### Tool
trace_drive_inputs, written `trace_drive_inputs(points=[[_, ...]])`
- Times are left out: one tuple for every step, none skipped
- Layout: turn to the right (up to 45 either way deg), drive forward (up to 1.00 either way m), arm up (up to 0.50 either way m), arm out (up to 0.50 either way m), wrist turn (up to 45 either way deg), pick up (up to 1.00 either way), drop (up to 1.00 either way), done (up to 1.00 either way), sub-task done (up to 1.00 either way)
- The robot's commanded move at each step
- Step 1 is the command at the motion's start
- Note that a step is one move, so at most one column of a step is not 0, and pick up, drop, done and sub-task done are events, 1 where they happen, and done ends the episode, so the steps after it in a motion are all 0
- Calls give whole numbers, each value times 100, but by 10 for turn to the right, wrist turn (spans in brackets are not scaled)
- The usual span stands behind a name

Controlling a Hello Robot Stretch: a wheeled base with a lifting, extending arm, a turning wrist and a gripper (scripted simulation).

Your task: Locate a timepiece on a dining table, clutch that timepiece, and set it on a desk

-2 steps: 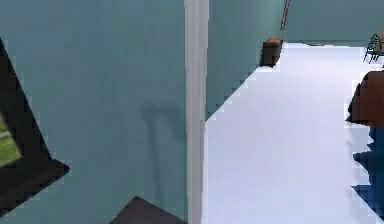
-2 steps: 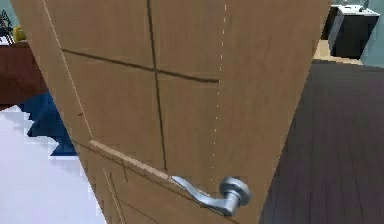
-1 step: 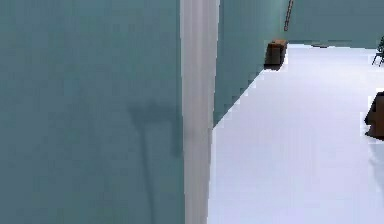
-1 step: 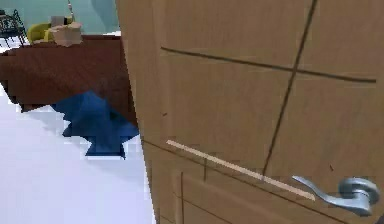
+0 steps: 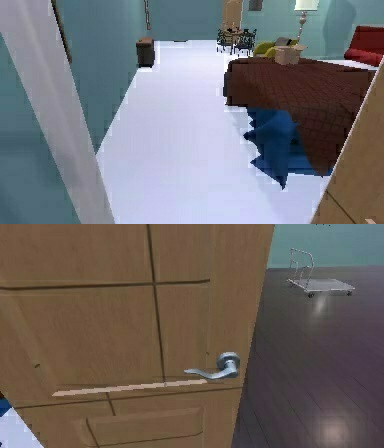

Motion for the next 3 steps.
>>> trace_drive_inputs(points=[[30,0,0,0,0,0,0,0,0],[0,100,0,0,0,0,0,0,0],[0,100,0,0,0,0,0,0,0]])
